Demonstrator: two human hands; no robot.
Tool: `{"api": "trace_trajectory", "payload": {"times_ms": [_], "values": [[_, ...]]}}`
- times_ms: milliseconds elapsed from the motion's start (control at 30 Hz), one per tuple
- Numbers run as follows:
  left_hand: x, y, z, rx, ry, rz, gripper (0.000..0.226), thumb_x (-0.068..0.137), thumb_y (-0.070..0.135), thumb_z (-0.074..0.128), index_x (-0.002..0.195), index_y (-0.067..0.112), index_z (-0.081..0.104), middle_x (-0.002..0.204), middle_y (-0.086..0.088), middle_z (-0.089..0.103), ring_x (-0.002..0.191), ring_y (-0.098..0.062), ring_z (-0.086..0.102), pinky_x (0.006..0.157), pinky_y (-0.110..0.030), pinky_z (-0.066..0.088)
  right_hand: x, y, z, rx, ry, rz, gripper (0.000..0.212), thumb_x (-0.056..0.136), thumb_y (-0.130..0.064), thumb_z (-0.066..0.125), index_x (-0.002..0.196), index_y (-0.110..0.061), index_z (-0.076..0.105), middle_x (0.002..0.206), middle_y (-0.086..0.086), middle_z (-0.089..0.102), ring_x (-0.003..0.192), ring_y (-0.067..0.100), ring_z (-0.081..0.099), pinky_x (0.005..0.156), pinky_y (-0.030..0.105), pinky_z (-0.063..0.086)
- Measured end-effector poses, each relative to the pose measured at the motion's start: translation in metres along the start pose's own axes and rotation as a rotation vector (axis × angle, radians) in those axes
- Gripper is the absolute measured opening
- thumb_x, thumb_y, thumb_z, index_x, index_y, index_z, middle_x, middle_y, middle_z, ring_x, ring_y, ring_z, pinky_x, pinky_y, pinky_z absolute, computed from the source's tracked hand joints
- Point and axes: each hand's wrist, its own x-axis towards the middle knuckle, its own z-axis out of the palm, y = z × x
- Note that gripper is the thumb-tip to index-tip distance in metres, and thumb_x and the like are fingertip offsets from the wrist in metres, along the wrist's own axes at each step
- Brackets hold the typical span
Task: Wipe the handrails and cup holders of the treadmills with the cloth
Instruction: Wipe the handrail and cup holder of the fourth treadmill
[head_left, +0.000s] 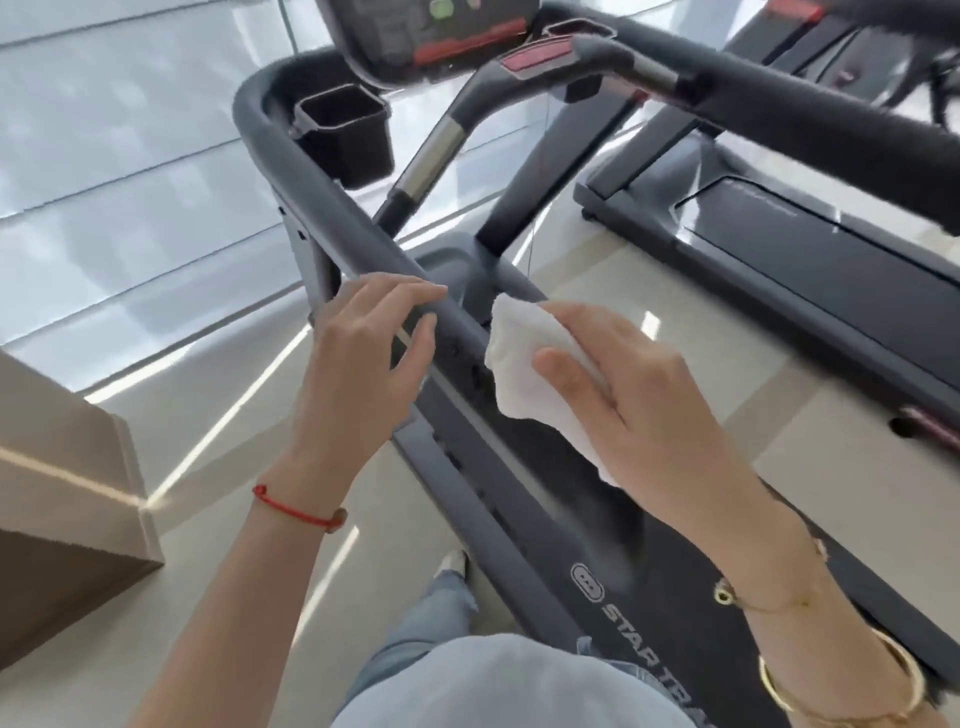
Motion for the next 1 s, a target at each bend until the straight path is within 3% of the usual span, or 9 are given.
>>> {"api": "trace_trajectory", "payload": {"times_ms": [167,267,400,500,633,700,800,1000], "values": [[0.052,-0.029,0.015,-0.098,-0.12,0.148,0.024,0.097,0.017,0.056,0.118,0.013,0.067,0.117,0.002,0.066,0.114,-0.017,0.058,0.098,-0.048,0.045,0.024,-0.001,0.029,-0.152,-0.151,0.301,0.054,0.096,-0.053,0.018,0.141,-0.035,0.041,0.129,-0.015,0.053,0.114,0.015,0.048,0.099,0.033,0.036],[0.069,-0.039,0.025,-0.157,-0.229,0.207,0.024,0.098,0.02,0.055,0.119,0.017,0.066,0.117,0.006,0.066,0.113,-0.014,0.059,0.1,-0.047,0.043,0.028,-0.007,0.043,-0.236,-0.175,0.394,0.059,0.093,-0.056,0.005,0.146,-0.042,0.029,0.139,-0.024,0.042,0.122,0.008,0.041,0.104,0.03,0.03],[0.076,-0.043,0.038,-0.186,-0.385,0.304,0.023,0.097,0.022,0.056,0.118,0.021,0.066,0.113,0.01,0.066,0.107,-0.011,0.06,0.101,-0.043,0.042,0.026,-0.018,0.054,-0.284,-0.121,0.514,0.056,0.096,-0.055,0.008,0.148,-0.043,0.026,0.146,-0.024,0.037,0.133,-0.001,0.03,0.107,0.018,0.021],[0.075,-0.047,0.042,-0.206,-0.479,0.349,0.024,0.097,0.024,0.055,0.119,0.023,0.065,0.11,0.014,0.066,0.103,-0.008,0.06,0.102,-0.037,0.041,0.019,-0.025,0.06,-0.348,-0.067,0.586,0.054,0.099,-0.057,0.011,0.149,-0.042,0.023,0.149,-0.02,0.036,0.136,0.002,0.032,0.11,0.017,0.018],[0.074,-0.051,0.04,-0.244,-0.514,0.373,0.027,0.1,0.03,0.045,0.116,0.024,0.066,0.107,0.018,0.067,0.098,0.0,0.056,0.102,-0.029,0.037,0.01,-0.029,0.064,-0.466,-0.043,0.74,0.063,0.092,-0.057,-0.007,0.152,-0.042,0.004,0.154,-0.022,0.023,0.136,0.003,0.027,0.107,0.021,0.021],[0.074,-0.053,0.039,-0.26,-0.52,0.376,0.028,0.101,0.03,0.042,0.113,0.025,0.066,0.106,0.019,0.067,0.097,0.001,0.055,0.103,-0.029,0.036,0.016,-0.032,0.072,-0.476,-0.012,0.76,0.065,0.091,-0.054,-0.006,0.153,-0.038,0.006,0.153,-0.019,0.025,0.135,0.007,0.029,0.107,0.025,0.024],[0.077,-0.056,0.039,-0.273,-0.546,0.422,0.026,0.102,0.026,0.041,0.107,0.025,0.067,0.1,0.019,0.067,0.09,-0.004,0.061,0.099,-0.04,0.04,0.032,-0.035,0.09,-0.478,0.026,0.704,0.059,0.098,-0.052,0.005,0.153,-0.035,0.017,0.154,-0.014,0.031,0.137,0.008,0.033,0.109,0.028,0.031],[0.078,-0.06,0.04,-0.239,-0.563,0.476,0.026,0.101,0.026,0.044,0.099,0.022,0.07,0.093,0.016,0.07,0.085,-0.01,0.064,0.1,-0.042,0.04,0.01,-0.03,0.098,-0.542,0.319,0.666,0.049,0.102,-0.051,0.023,0.138,-0.031,0.05,0.135,-0.013,0.058,0.12,0.007,0.056,0.094,0.027,0.045]]}}
